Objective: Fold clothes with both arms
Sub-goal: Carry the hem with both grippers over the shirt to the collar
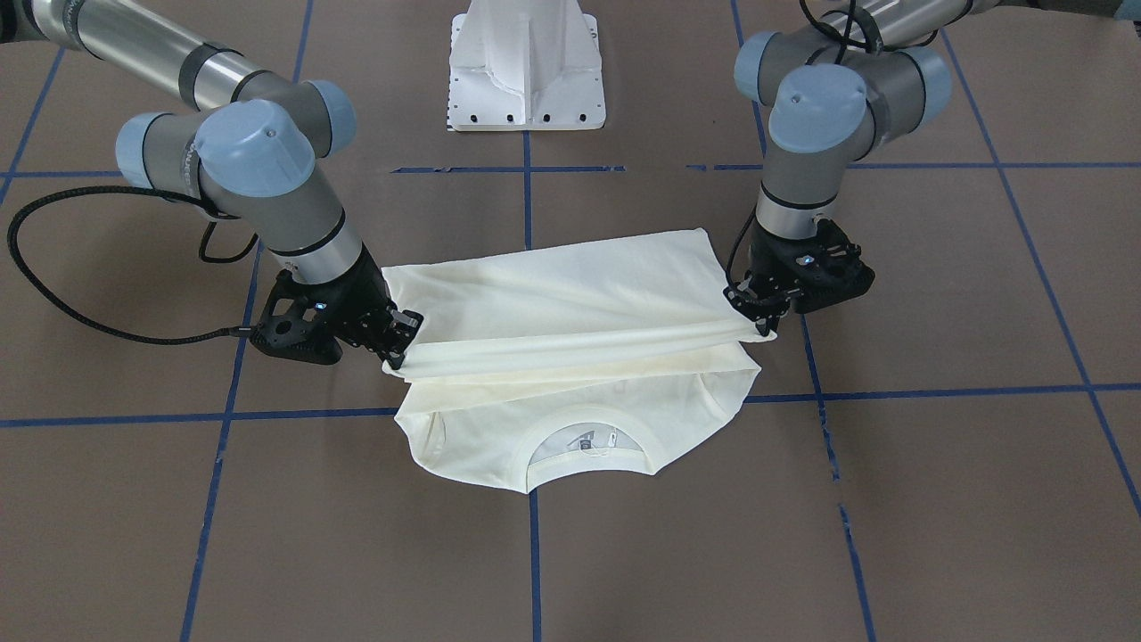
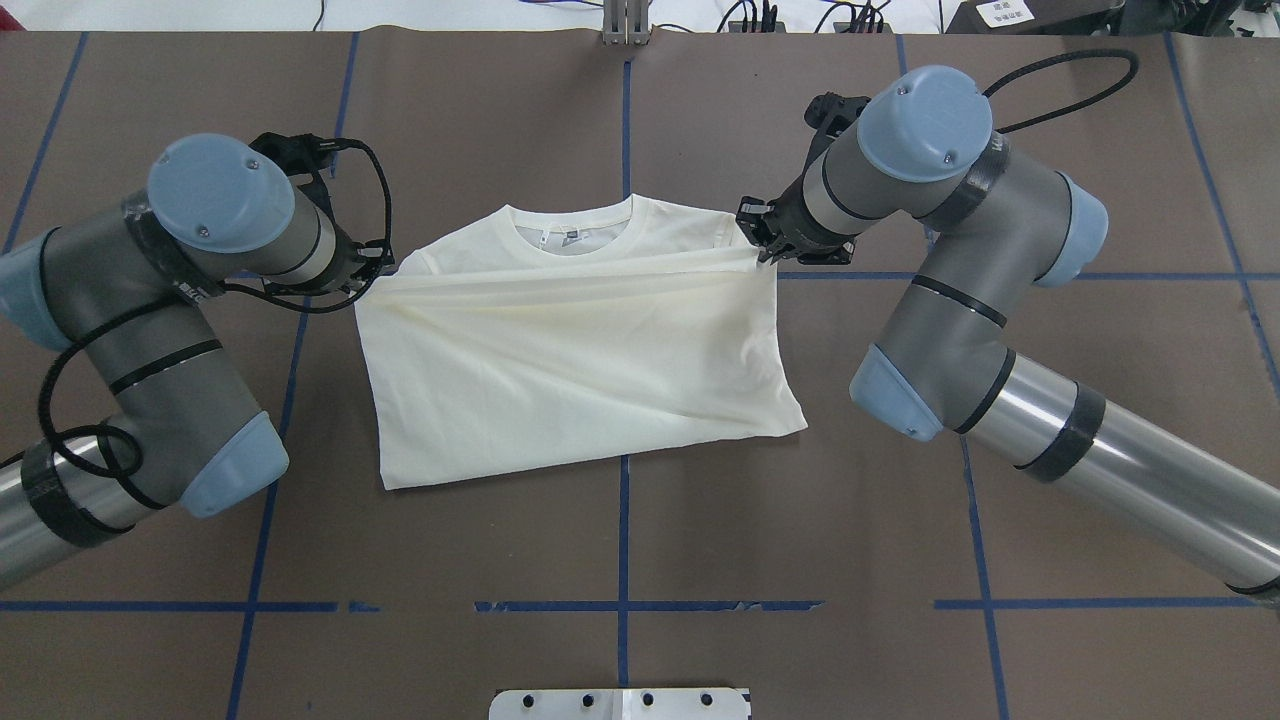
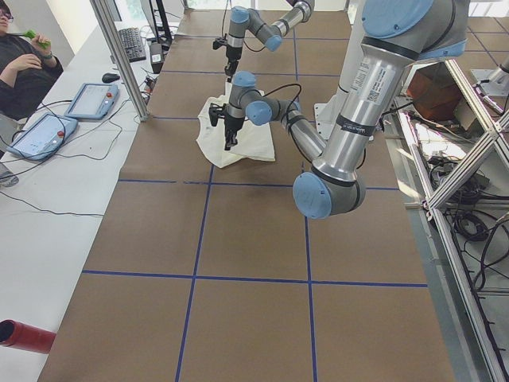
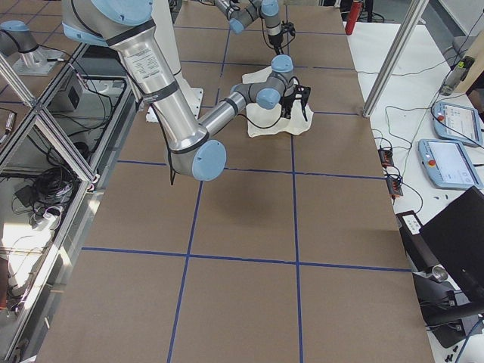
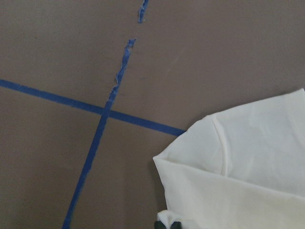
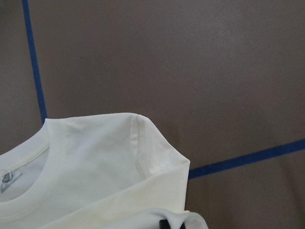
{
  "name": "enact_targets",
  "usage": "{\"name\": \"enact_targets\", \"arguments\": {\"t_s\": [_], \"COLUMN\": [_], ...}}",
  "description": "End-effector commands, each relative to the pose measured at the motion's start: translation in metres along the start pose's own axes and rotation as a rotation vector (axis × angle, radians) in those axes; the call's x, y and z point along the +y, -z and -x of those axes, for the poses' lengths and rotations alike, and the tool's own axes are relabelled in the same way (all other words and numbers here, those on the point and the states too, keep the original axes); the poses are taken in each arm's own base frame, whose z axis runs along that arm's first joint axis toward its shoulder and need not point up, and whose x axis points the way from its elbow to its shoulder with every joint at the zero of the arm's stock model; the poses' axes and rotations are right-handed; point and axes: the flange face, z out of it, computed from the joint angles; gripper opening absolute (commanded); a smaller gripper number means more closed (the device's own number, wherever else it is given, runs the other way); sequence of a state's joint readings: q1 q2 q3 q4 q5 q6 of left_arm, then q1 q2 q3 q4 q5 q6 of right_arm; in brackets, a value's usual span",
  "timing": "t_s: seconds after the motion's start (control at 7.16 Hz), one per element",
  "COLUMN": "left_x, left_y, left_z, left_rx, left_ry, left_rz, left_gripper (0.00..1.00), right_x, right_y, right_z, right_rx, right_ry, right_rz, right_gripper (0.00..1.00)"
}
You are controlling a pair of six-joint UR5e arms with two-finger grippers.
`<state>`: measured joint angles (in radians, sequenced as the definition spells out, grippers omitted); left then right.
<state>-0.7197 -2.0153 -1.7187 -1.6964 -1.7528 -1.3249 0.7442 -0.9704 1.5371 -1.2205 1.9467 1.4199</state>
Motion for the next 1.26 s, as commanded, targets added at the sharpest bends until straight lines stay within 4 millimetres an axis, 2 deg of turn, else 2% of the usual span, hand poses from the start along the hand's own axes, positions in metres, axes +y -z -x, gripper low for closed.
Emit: {"name": "enact_targets", "arguments": {"t_s": [0.0,0.56,0.7,0.98,1.12], "left_x": [-0.011,-0.01,-0.01,-0.01,-0.009], "left_y": [-0.033,-0.03,-0.031,-0.034,-0.033], "left_z": [-0.009,-0.014,-0.013,-0.01,-0.012], "left_rx": [0.007,0.015,0.012,0.006,0.007], "left_ry": [0.004,0.008,0.008,0.01,-0.003], "left_rz": [-0.005,-0.004,-0.003,-0.002,-0.001], "left_gripper": [0.0,0.0,0.0,0.0,0.0], "right_x": [-0.02,-0.019,-0.021,-0.035,-0.044], "right_y": [-0.03,-0.038,-0.036,-0.04,-0.036], "right_z": [0.019,0.017,0.025,0.039,0.038], "right_rx": [-0.002,0.011,0.005,0.014,0.014], "right_ry": [-0.003,-0.006,-0.004,-0.014,-0.022], "right_rz": [-0.005,0.0,-0.003,-0.013,-0.022], "right_gripper": [0.0,0.0,0.0,0.0,0.0]}}
